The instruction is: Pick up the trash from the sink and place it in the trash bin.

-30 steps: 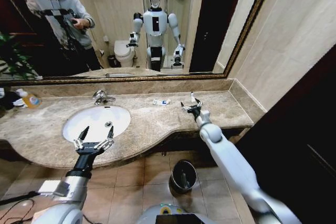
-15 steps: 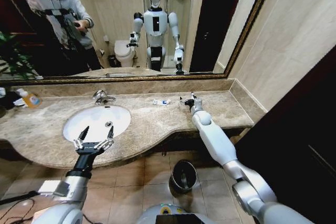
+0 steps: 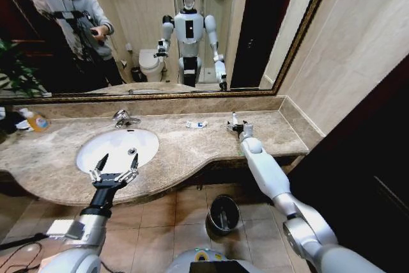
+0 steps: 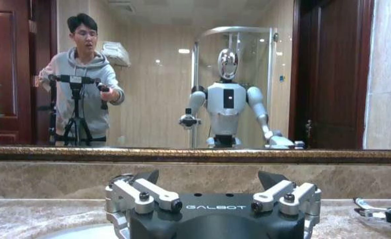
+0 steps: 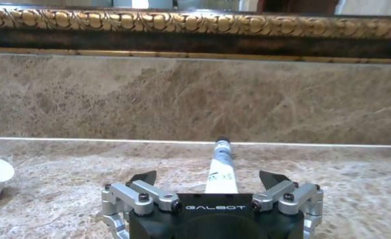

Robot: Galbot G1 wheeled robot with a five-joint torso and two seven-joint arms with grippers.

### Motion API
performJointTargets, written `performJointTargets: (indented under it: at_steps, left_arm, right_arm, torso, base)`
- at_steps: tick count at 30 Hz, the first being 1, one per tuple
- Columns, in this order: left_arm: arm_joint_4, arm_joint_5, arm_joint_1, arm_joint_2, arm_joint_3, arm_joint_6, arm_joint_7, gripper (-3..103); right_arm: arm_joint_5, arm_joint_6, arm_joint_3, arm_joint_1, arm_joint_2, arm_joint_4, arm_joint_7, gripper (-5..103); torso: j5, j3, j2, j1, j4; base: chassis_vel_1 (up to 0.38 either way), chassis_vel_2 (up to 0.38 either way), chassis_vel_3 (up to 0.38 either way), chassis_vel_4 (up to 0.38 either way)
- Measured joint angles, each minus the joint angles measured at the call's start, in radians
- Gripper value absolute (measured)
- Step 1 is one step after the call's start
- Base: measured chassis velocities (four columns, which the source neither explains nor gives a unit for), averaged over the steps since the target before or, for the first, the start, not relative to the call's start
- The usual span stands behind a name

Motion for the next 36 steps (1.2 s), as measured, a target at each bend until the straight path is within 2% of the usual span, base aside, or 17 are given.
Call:
performJointTargets:
  at_steps: [4, 6, 8, 9, 12, 14, 18, 20, 21, 22, 25, 27, 28, 29, 31, 33, 36]
  left_arm:
    - [0.000, 0.000, 0.000, 0.000, 0.000, 0.000, 0.000, 100]
    - [0.000, 0.000, 0.000, 0.000, 0.000, 0.000, 0.000, 100]
    - [0.000, 0.000, 0.000, 0.000, 0.000, 0.000, 0.000, 100]
    - [0.000, 0.000, 0.000, 0.000, 0.000, 0.000, 0.000, 100]
    - [0.000, 0.000, 0.000, 0.000, 0.000, 0.000, 0.000, 100]
    - [0.000, 0.000, 0.000, 0.000, 0.000, 0.000, 0.000, 100]
    - [0.000, 0.000, 0.000, 0.000, 0.000, 0.000, 0.000, 100]
    - [0.000, 0.000, 0.000, 0.000, 0.000, 0.000, 0.000, 100]
    - [0.000, 0.000, 0.000, 0.000, 0.000, 0.000, 0.000, 100]
    - [0.000, 0.000, 0.000, 0.000, 0.000, 0.000, 0.000, 100]
    - [0.000, 0.000, 0.000, 0.000, 0.000, 0.000, 0.000, 100]
    - [0.000, 0.000, 0.000, 0.000, 0.000, 0.000, 0.000, 100]
    - [0.000, 0.000, 0.000, 0.000, 0.000, 0.000, 0.000, 100]
    - [0.000, 0.000, 0.000, 0.000, 0.000, 0.000, 0.000, 100]
    - [0.000, 0.000, 0.000, 0.000, 0.000, 0.000, 0.000, 100]
    - [0.000, 0.000, 0.000, 0.000, 0.000, 0.000, 0.000, 100]
    - [0.000, 0.000, 0.000, 0.000, 0.000, 0.000, 0.000, 100]
  right_arm:
    - [0.008, 0.010, -0.004, 0.028, 0.011, -0.042, -0.014, 101]
    - [0.008, 0.011, -0.005, 0.031, 0.012, -0.046, -0.015, 99]
    - [0.007, 0.019, -0.007, 0.042, 0.011, -0.067, -0.021, 90]
    - [0.007, 0.019, -0.007, 0.042, 0.011, -0.067, -0.021, 90]
    - [0.000, 0.026, -0.007, 0.049, 0.008, -0.081, -0.021, 74]
    - [-0.001, 0.026, -0.007, 0.049, 0.008, -0.081, -0.021, 74]
    - [-0.012, 0.027, -0.006, 0.042, 0.003, -0.079, -0.022, 52]
    - [-0.013, 0.026, -0.006, 0.040, 0.002, -0.077, -0.022, 52]
    - [-0.015, 0.026, -0.005, 0.035, 0.000, -0.072, -0.023, 41]
    - [-0.015, 0.025, -0.005, 0.032, -0.001, -0.069, -0.023, 41]
    - [-0.016, 0.025, -0.002, 0.024, -0.005, -0.060, -0.023, 25]
    - [-0.016, 0.025, -0.002, 0.022, -0.006, -0.056, -0.023, 25]
    - [-0.016, 0.023, -0.001, 0.015, -0.009, -0.045, -0.023, 14]
    - [-0.016, 0.021, 0.000, 0.010, -0.013, -0.037, -0.023, 9]
    - [-0.016, 0.020, 0.000, 0.007, -0.014, -0.032, -0.023, 9]
    - [-0.014, 0.015, 0.001, 0.000, -0.020, -0.017, -0.022, 3]
    - [-0.013, 0.009, 0.002, -0.008, -0.024, -0.002, -0.021, 1]
  torso:
    - [0.0000, 0.000, 0.000, 0.000, 0.0002]
    - [0.0000, 0.000, 0.000, 0.000, 0.0001]
    - [0.0000, 0.000, 0.000, 0.000, 0.0000]
    - [0.0000, 0.000, 0.000, 0.000, 0.0000]
    - [0.0000, 0.000, 0.000, 0.000, 0.0000]
    - [0.0000, 0.000, 0.000, 0.000, 0.0000]
    - [0.0001, 0.000, 0.000, 0.000, 0.0000]
    - [0.0001, 0.000, 0.000, 0.000, 0.0000]
    - [0.0000, 0.000, 0.000, 0.000, 0.0000]
    - [0.0000, 0.000, 0.000, 0.000, 0.0000]
    - [0.0000, 0.000, 0.000, 0.000, 0.0000]
    - [-0.0001, 0.000, 0.000, 0.000, 0.0000]
    - [-0.0001, 0.000, 0.000, 0.000, 0.0000]
    - [0.0000, 0.000, 0.000, 0.000, 0.0001]
    - [0.0000, 0.000, 0.000, 0.000, 0.0001]
    - [0.0000, 0.000, 0.000, 0.000, 0.0001]
    - [0.0000, 0.000, 0.000, 0.000, 0.0001]
  base:
    - [0.000, 0.000, 0.000, 0.000]
    - [0.000, 0.000, 0.000, 0.000]
    - [0.000, 0.000, 0.000, 0.000]
    - [0.000, 0.000, 0.000, 0.000]
    - [0.000, 0.000, 0.000, 0.000]
    - [0.000, 0.000, 0.000, 0.000]
    - [0.000, 0.000, 0.000, 0.000]
    - [0.000, 0.000, 0.000, 0.000]
    - [0.000, 0.000, 0.000, 0.000]
    - [0.000, 0.000, 0.000, 0.000]
    - [0.000, 0.000, 0.000, 0.000]
    - [0.000, 0.000, 0.000, 0.000]
    - [0.000, 0.000, 0.000, 0.000]
    - [0.000, 0.000, 0.000, 0.000]
    - [0.000, 0.000, 0.000, 0.000]
    - [0.000, 0.000, 0.000, 0.000]
    - [0.000, 0.000, 0.000, 0.000]
